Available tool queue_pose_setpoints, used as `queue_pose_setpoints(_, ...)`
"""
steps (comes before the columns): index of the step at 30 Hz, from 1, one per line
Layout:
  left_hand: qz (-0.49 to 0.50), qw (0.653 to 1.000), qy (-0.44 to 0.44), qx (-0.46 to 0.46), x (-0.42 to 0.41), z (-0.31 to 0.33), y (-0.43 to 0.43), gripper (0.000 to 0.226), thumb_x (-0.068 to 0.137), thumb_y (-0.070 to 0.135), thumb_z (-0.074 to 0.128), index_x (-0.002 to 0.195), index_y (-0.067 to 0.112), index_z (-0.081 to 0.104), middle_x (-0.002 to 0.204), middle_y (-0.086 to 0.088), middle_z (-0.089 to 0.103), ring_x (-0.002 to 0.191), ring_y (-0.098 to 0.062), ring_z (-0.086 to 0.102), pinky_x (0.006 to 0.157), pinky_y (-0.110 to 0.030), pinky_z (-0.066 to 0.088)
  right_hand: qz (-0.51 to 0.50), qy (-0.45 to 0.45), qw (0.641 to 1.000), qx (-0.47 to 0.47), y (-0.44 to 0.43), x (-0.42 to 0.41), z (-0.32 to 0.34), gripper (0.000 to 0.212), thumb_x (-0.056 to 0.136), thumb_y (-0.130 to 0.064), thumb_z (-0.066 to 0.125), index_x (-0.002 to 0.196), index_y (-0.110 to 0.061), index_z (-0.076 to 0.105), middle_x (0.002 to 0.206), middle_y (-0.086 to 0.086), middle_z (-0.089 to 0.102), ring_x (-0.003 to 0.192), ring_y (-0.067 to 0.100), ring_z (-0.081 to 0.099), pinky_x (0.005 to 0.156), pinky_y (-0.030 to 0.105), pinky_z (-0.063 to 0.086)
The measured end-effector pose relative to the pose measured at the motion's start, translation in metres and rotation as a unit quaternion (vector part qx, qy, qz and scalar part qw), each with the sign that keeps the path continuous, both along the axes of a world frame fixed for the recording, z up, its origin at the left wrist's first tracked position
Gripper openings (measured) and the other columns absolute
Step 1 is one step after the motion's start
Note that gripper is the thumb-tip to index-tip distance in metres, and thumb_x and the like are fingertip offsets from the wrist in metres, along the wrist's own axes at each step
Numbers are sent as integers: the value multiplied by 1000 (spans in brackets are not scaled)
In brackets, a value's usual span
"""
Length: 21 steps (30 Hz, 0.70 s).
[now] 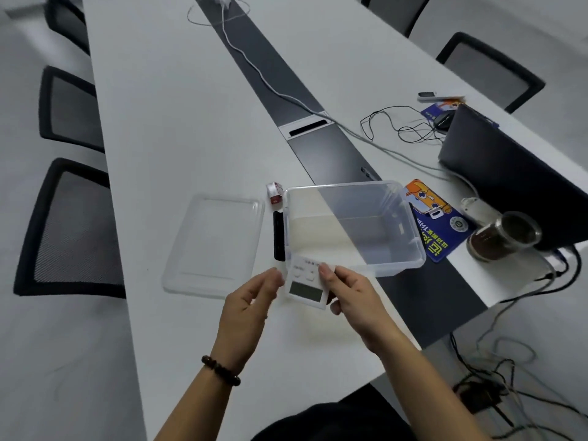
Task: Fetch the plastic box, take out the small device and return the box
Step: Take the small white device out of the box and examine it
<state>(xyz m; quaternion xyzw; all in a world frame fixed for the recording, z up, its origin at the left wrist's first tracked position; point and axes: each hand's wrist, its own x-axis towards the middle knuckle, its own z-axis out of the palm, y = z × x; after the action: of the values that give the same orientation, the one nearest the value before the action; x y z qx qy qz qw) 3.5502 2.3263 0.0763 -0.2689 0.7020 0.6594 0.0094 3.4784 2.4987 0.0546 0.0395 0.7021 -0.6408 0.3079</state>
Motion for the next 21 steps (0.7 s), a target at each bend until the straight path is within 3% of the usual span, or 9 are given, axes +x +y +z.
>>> queue_pose_setpoints(2, -34, 999, -3, -1, 7, 2, -3, 32, 77, 39, 72, 106, 25, 75, 96, 9, 77, 84, 2, 69, 69, -14, 51, 9, -3, 1000, -4, -6, 13, 4, 50, 93, -53, 55, 103, -7, 72, 94, 9, 74, 70, 10, 53, 59, 25, 42)
queue_pose_setpoints(4, -35, 999, 15, 4, 13, -1, -8, 23, 79, 24, 76, 102, 24, 76, 91, 5, 78, 85, -8, 72, 74, -20, 54, 31, 26, 999, -8, -6, 22, 5, 37, 94, -47, 58, 108, -17, 73, 97, 6, 74, 75, 11, 58, 64, 25, 47)
queue_pose_setpoints(6, -15, 999, 43, 10, 19, -3, -17, 24, 79, 18, 77, 102, 23, 77, 86, -9, 76, 75, -24, 68, 71, -30, 55, 51, 70, 996, -30, -7, 27, 4, 19, 94, -27, 67, 111, -26, 73, 105, 0, 73, 90, 11, 66, 77, 27, 54)
queue_pose_setpoints(7, -13, 999, 51, 7, 21, -5, -19, 24, 80, 14, 76, 102, 22, 77, 86, -16, 74, 76, -32, 65, 73, -35, 56, 48, 89, 994, -43, -5, 28, 2, 24, 90, -15, 72, 110, -27, 74, 109, -1, 72, 99, 12, 68, 85, 30, 55)
queue_pose_setpoints(11, 7, 994, 64, 88, 25, -5, -28, 21, 91, 3, 60, 104, 9, 75, 111, -7, 73, 102, -26, 70, 80, -32, 57, 56, 270, 960, 39, -7, 29, -1, 43, 80, -1, 78, 101, -38, 77, 115, -8, 60, 112, 7, 60, 88, 23, 53)
queue_pose_setpoints(14, 28, 990, 48, 126, 23, -3, -26, 28, 86, 10, 67, 114, 13, 69, 111, -4, 74, 98, -22, 72, 81, -31, 56, 56, 334, 939, 55, -11, 29, 0, 50, 82, 7, 72, 104, -38, 75, 117, -8, 57, 109, 6, 60, 85, 15, 50)
queue_pose_setpoints(17, 64, 988, 50, 128, 20, -8, -24, 44, 73, 7, 77, 115, 15, 66, 114, -8, 72, 99, -23, 72, 83, -31, 56, 78, 337, 936, 73, -11, 31, 2, 56, 86, 11, 62, 109, -39, 71, 120, -12, 56, 110, 2, 59, 85, 14, 49)
queue_pose_setpoints(21, 87, 981, 56, 165, 20, -13, -26, 54, 64, 12, 79, 116, 10, 65, 115, -13, 71, 104, -27, 70, 88, -35, 56, 43, 211, 977, -15, -4, 32, 3, 54, 91, 11, 48, 119, -31, 67, 122, -2, 63, 103, 15, 67, 84, 27, 55)
